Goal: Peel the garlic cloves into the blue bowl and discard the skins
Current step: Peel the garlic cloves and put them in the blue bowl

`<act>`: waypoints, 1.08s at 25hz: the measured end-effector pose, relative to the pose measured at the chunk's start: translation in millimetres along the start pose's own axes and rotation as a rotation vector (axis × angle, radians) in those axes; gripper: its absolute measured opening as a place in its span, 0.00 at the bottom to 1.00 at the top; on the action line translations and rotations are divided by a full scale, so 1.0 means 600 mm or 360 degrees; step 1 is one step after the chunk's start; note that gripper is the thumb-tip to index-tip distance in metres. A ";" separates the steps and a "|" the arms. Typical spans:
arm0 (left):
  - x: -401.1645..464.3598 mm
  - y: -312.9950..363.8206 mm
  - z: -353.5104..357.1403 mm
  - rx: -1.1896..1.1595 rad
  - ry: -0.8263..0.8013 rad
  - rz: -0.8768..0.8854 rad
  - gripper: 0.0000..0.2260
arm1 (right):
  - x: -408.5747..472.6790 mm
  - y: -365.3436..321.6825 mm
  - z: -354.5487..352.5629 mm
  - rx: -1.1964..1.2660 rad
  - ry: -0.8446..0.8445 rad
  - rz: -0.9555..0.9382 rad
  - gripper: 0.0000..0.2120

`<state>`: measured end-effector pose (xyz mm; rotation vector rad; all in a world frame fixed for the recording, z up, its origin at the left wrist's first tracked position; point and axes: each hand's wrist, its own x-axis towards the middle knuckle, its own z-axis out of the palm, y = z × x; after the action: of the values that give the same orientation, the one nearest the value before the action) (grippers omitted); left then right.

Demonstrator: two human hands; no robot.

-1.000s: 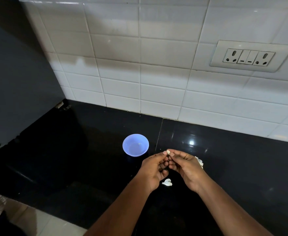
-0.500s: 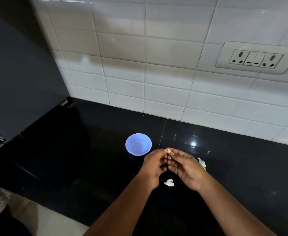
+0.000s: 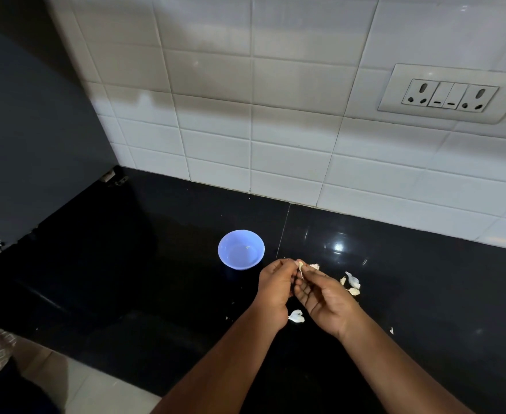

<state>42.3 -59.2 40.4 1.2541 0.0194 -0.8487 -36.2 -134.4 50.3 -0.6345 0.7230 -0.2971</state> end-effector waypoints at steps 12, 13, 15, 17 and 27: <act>0.010 -0.032 -0.020 0.0946 0.0154 0.0154 0.05 | 0.011 -0.024 -0.044 -0.0455 0.0131 -0.0283 0.09; 0.011 -0.032 -0.020 0.1006 0.0115 0.0165 0.07 | 0.009 -0.023 -0.044 -0.0553 0.0152 -0.0332 0.08; 0.012 -0.028 -0.018 0.1059 0.0005 0.0169 0.11 | 0.004 -0.021 -0.044 -0.0738 0.0213 -0.0440 0.07; 0.010 -0.024 -0.011 0.0964 -0.0066 0.0210 0.13 | 0.000 -0.020 -0.044 -0.0883 0.0250 -0.0541 0.06; 0.020 -0.016 0.000 0.0813 -0.0032 0.0311 0.03 | -0.011 -0.028 -0.049 -0.1116 0.0192 -0.0637 0.06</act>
<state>45.0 -66.4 27.1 1.6921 -0.3502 -0.7169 -61.8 -157.3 47.7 -1.4452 0.8144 -0.4563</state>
